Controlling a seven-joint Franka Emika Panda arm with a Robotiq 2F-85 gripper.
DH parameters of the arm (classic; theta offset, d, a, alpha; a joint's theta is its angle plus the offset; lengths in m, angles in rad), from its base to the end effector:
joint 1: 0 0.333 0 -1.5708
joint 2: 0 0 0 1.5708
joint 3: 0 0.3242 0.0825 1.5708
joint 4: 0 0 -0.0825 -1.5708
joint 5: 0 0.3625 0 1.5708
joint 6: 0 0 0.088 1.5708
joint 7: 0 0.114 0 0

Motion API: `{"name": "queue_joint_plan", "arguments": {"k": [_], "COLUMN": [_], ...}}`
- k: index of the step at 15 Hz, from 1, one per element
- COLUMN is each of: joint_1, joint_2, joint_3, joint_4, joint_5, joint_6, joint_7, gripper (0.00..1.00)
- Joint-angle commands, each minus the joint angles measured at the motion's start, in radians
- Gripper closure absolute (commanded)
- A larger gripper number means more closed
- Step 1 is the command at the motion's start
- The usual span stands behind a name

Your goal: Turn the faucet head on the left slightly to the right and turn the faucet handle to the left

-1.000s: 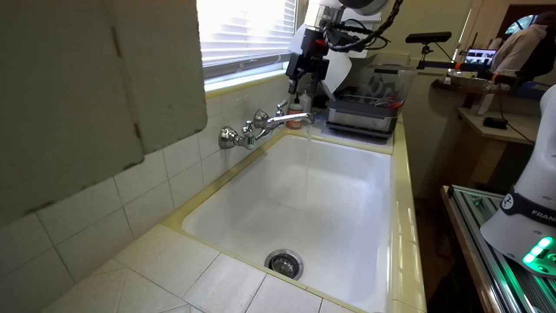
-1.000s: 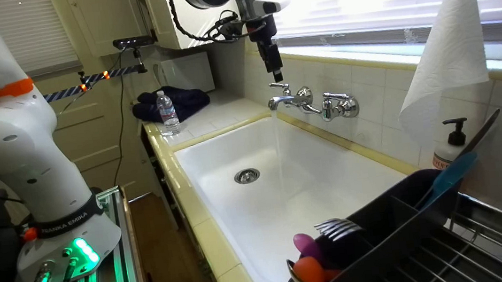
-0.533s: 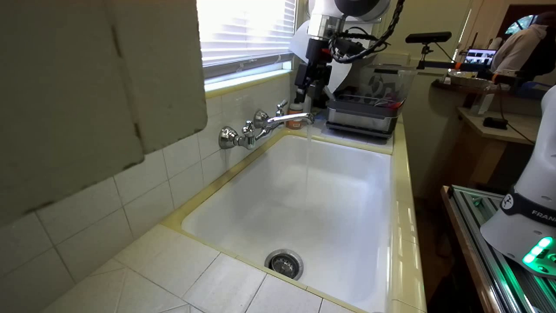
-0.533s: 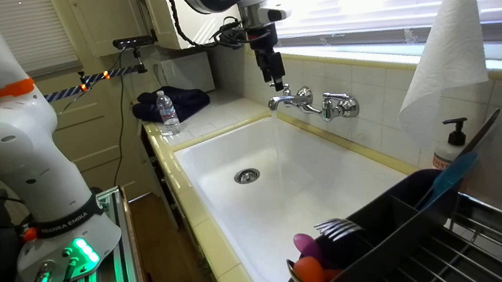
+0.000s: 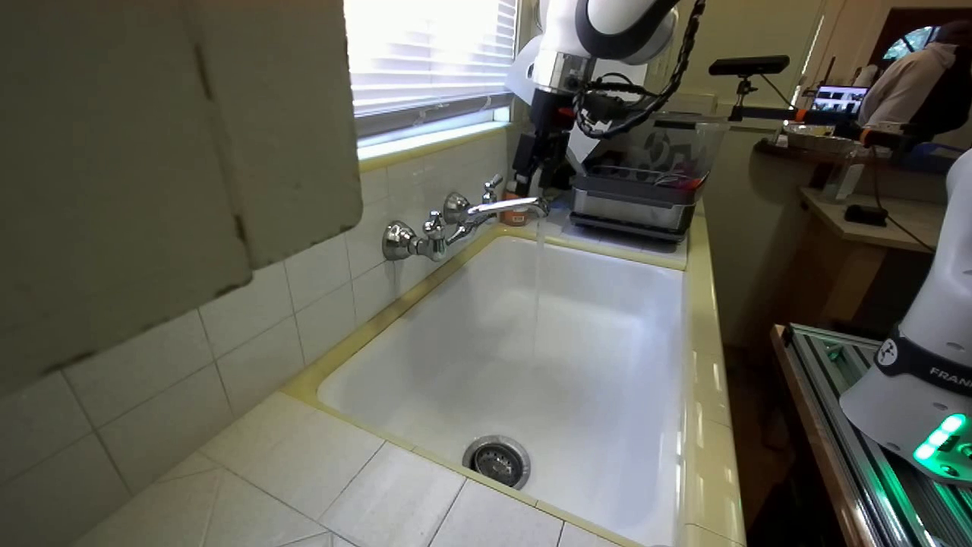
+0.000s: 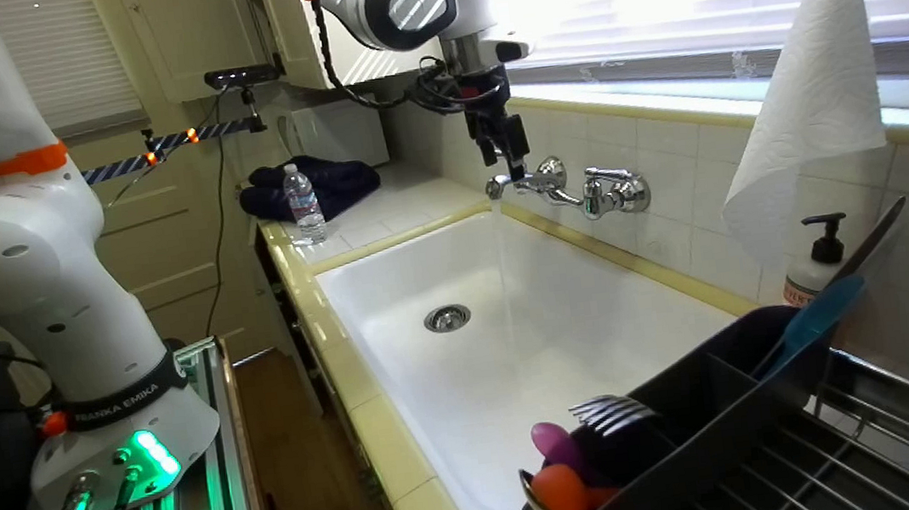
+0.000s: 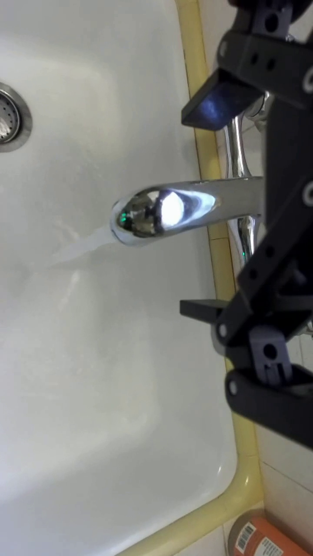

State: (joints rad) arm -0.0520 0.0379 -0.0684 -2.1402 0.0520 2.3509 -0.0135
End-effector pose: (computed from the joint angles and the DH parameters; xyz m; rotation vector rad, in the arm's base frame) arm 0.5420 -0.0643 0.4176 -3.0963 0.2171 -0.2723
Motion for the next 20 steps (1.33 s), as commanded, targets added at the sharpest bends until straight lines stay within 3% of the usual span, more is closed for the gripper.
{"name": "queue_joint_plan", "arguments": {"k": [1,3,5,13,14,20], "joint_1": [-0.007,-0.008,-0.009,-0.018,-0.019,-0.008], "joint_2": [0.023,0.038,0.052,0.070,0.068,0.075], "joint_3": [0.007,0.012,0.018,0.025,0.026,0.033], "joint_4": [-0.020,-0.019,-0.014,-0.002,-0.002,0.008], "joint_5": [0.056,0.086,0.118,0.156,0.158,0.152], "joint_6": [0.093,0.118,0.130,0.111,0.109,0.103], "joint_7": [-0.068,-0.100,-0.136,-0.219,-0.233,-0.217], "gripper": [0.00,0.00,0.27,0.88,0.92,0.92]}}
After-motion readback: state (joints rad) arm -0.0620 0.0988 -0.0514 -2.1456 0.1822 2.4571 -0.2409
